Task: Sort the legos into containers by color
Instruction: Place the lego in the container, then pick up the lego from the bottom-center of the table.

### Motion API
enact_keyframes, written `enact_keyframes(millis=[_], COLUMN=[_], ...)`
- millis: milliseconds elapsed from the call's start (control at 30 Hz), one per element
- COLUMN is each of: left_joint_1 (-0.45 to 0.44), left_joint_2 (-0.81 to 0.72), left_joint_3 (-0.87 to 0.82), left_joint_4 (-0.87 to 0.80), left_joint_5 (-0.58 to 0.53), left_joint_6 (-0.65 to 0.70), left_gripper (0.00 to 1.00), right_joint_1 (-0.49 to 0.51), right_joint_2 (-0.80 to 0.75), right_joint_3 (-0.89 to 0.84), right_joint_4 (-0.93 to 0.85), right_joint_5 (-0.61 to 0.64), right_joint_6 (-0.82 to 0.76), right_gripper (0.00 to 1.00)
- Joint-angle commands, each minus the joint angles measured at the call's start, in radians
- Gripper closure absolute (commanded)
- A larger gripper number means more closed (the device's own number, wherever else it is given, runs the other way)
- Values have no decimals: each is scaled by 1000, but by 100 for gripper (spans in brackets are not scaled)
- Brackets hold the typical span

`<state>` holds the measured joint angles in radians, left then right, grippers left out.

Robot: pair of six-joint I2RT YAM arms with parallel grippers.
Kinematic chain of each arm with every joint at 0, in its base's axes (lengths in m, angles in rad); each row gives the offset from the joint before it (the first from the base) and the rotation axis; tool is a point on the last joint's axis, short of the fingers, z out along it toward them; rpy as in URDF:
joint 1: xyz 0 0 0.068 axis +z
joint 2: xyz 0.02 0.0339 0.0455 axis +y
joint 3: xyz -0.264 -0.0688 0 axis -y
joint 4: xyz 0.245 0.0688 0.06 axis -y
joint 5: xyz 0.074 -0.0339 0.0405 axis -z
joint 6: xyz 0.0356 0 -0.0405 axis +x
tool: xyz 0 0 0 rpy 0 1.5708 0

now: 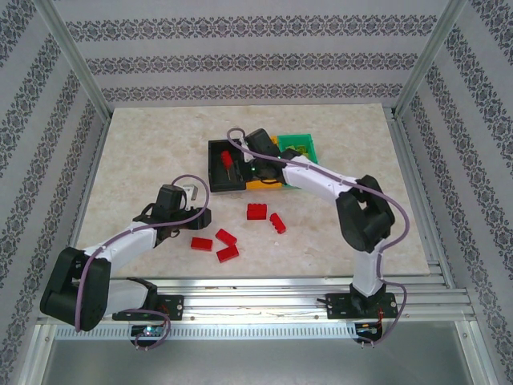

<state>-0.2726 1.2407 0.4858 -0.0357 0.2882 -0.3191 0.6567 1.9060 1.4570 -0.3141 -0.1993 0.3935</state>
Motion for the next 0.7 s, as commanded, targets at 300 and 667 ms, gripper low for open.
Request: enact_keyframes(millis=[300,667], left_joint_1=[16,16], left_joint_2=[20,49], left_joint_3=[-1,9], left_joint_4=[34,34], left_joint_5=[23,32], left_joint_6=[-3,-2], left_gripper=[42,42], right_joint_1=[5,25], right_joint_2=[-392,-443], right_joint_3=[-510,-685], right_joint_4=[-56,-27], right_joint_5=[138,126], right_joint_6=[10,99], right_gripper=[51,51])
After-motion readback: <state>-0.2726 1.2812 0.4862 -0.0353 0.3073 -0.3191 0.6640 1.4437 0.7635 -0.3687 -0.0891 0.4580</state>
